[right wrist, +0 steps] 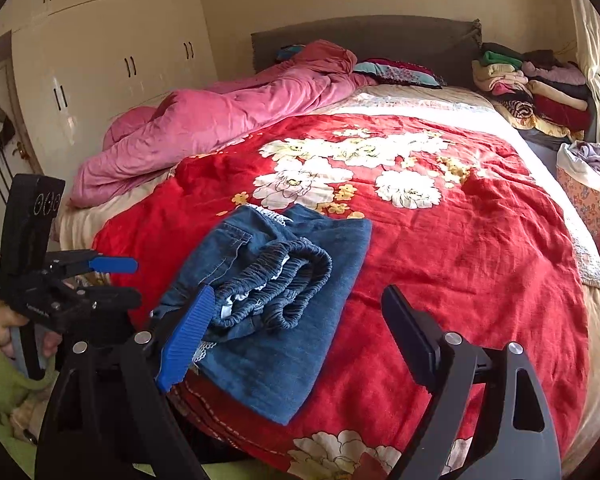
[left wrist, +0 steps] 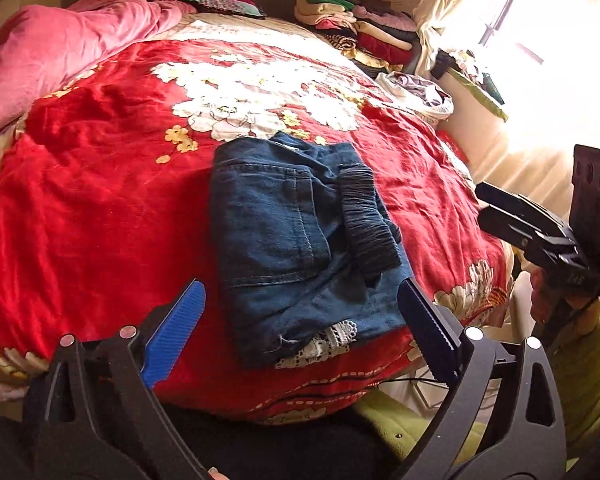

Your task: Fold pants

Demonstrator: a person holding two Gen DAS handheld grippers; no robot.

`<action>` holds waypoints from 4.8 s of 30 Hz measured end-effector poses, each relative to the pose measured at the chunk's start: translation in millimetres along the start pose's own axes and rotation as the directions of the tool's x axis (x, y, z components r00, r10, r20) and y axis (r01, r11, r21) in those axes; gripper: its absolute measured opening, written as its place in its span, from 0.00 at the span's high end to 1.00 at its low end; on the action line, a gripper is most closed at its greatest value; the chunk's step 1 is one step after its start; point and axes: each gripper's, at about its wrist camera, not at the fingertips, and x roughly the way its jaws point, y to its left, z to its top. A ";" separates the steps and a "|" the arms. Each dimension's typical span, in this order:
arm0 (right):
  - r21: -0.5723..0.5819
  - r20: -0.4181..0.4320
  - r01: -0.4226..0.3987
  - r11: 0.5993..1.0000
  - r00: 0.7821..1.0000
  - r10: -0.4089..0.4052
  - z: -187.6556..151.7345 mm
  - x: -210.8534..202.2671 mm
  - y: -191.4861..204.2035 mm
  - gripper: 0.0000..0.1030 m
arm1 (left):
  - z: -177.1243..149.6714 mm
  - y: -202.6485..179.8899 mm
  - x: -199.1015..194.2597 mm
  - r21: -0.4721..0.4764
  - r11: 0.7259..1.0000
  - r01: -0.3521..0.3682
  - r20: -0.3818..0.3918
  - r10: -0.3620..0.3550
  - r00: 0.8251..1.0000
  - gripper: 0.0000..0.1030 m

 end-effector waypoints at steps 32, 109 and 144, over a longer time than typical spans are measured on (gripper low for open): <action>-0.584 -0.289 -0.239 0.776 0.954 0.077 -36.5 109.4 146.7 0.86 | 53.1 42.3 70.6 0.015 1.000 -0.019 -0.111 0.021 0.994 0.49; -0.041 0.093 0.039 0.998 0.995 -0.035 4.7 -1.1 21.4 0.26 | 40.0 48.6 -5.0 -0.008 0.993 -0.121 0.112 0.121 0.986 0.12; 0.229 -0.199 0.024 0.973 0.980 0.022 -24.3 106.3 -30.2 0.26 | 25.4 45.7 87.9 0.020 0.993 -0.117 -0.082 0.118 0.990 0.10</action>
